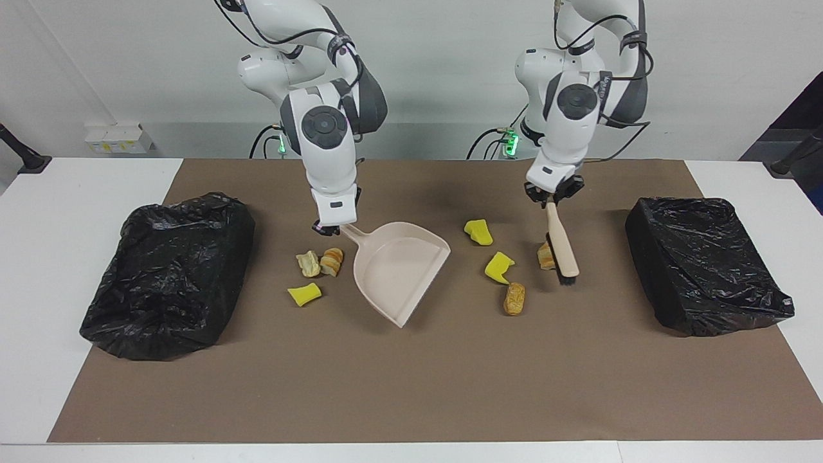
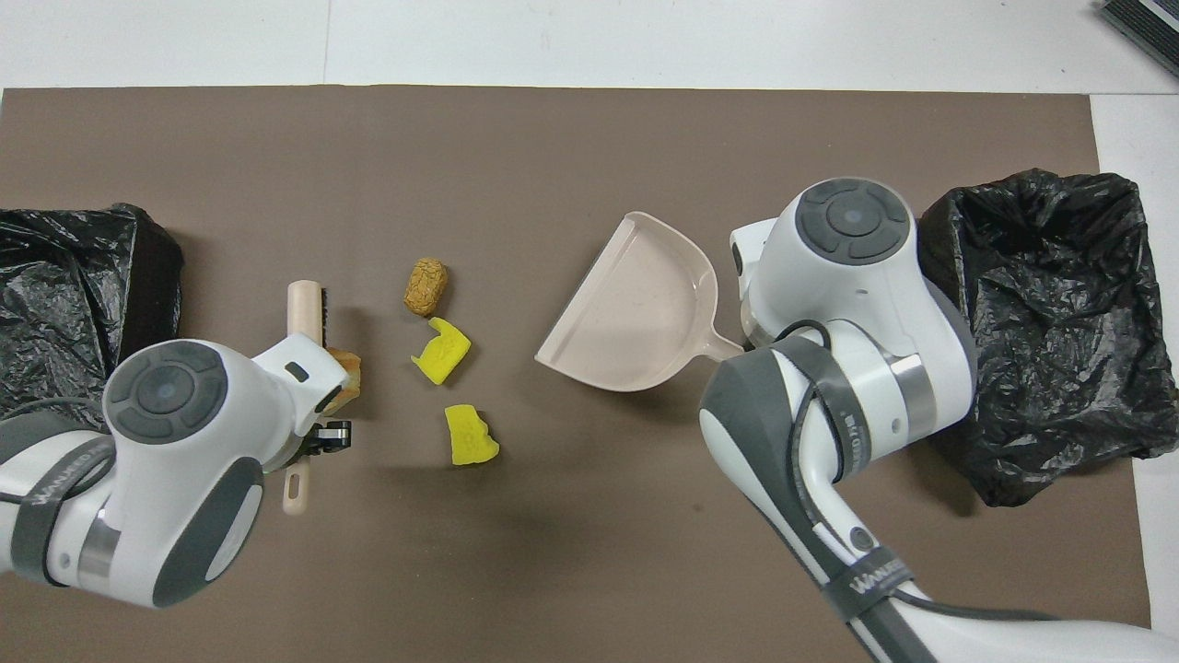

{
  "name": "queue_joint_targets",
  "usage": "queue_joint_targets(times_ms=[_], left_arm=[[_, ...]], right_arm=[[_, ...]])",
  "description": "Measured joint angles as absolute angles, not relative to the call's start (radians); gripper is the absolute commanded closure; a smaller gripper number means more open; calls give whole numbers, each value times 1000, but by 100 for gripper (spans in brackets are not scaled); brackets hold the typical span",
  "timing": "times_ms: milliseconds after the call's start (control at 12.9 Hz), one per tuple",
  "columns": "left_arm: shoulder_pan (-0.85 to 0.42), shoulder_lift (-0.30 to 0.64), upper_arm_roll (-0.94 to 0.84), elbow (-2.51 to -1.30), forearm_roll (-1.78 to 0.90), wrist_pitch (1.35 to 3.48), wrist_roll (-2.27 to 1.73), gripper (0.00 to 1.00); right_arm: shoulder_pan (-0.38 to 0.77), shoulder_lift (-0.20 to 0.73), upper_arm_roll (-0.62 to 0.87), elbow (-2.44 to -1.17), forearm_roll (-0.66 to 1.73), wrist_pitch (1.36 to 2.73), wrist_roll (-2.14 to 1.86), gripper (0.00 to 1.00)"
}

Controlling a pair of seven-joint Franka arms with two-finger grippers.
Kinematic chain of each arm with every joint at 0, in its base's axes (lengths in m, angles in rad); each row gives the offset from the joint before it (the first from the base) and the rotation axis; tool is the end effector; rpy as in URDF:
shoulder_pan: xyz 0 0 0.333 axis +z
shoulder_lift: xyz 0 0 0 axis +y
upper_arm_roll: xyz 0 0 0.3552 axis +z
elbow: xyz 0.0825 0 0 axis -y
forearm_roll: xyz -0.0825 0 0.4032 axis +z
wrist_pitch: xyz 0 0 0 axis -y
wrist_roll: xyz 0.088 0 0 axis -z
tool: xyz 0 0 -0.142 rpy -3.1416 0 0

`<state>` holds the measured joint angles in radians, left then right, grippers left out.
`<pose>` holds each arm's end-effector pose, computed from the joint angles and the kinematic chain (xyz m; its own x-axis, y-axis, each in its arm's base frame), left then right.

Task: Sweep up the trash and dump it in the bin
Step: 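Sweep the chunks toward the dustpan with the brush in the left gripper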

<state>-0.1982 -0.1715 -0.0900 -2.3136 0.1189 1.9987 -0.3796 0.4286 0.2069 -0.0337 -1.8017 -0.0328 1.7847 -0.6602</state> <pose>0.4552 -0.1238 0.3957 0.9946 0.0440 -0.0937 0.0285 -0.9865 -0.1612 0.5625 0.2312 0.4096 0.4650 0.8629 -0.1979 0.8648 -0.4906 -0.1073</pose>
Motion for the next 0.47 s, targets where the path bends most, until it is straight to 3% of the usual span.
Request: queue_joint_targets(times_ms=[465], left_arm=[[-94, -211, -93, -2440, 119, 2051, -356, 100]], right_arm=[[532, 209, -22, -1895, -47, 1862, -701, 100]])
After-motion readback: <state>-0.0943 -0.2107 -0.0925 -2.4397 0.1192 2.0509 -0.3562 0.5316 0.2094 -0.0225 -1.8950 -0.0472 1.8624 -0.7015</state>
